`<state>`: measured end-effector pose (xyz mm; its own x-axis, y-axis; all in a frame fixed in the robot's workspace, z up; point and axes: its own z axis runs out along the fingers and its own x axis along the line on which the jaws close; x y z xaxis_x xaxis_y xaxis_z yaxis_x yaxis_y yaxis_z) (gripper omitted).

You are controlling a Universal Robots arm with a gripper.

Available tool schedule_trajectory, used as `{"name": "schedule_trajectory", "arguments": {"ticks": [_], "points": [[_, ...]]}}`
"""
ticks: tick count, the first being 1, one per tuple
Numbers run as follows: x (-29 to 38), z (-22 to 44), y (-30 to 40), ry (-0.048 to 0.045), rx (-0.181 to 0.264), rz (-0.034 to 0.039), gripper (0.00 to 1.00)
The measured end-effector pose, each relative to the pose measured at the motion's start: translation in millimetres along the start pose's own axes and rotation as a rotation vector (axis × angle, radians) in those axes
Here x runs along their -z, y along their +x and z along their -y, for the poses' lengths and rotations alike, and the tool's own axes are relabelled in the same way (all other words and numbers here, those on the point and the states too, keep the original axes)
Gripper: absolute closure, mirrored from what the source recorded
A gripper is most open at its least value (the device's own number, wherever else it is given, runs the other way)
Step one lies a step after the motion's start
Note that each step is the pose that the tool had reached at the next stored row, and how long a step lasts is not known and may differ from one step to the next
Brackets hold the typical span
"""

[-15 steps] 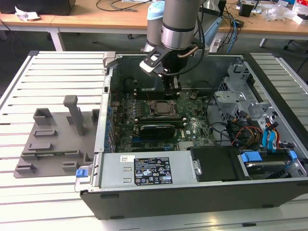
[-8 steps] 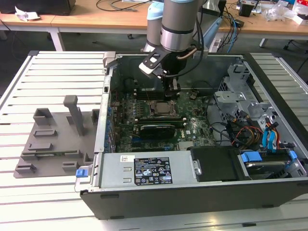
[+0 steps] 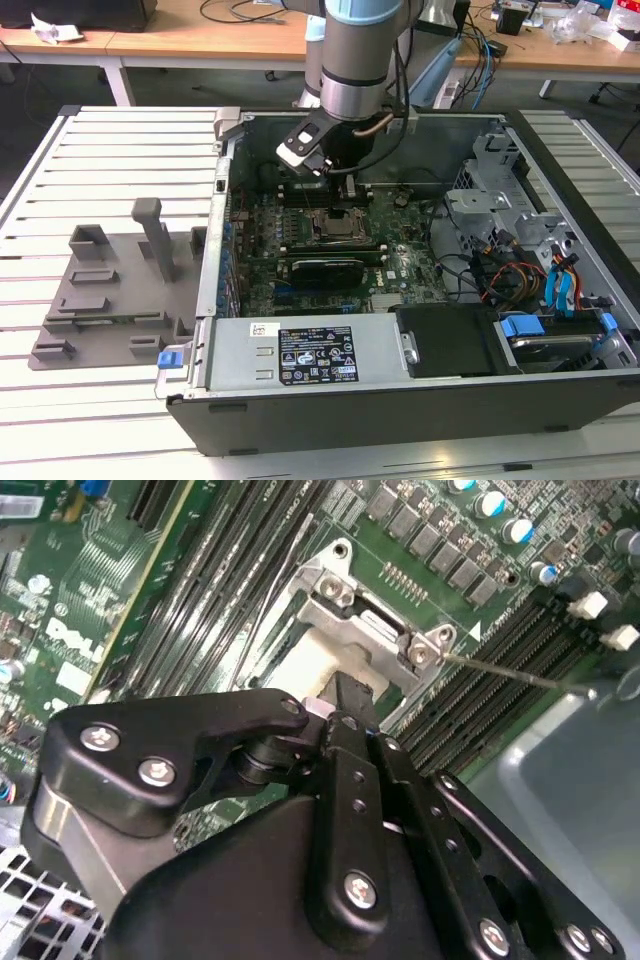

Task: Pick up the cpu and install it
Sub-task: 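Close the cpu cover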

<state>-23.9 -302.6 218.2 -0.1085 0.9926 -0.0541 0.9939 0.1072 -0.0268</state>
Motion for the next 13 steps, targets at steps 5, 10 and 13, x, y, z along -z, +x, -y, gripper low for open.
{"name": "schedule_trajectory", "arguments": {"ticks": [5, 10, 13], "points": [[-8.9, 8.1, 1.4, 0.0001, 0.000, 0.0001, 0.89], [-12.8, 12.3, 2.0, 0.0002, 0.000, 0.0003, 0.89], [-13.0, 11.9, 2.0, 0.0002, 0.000, 0.0004, 0.89]]}}
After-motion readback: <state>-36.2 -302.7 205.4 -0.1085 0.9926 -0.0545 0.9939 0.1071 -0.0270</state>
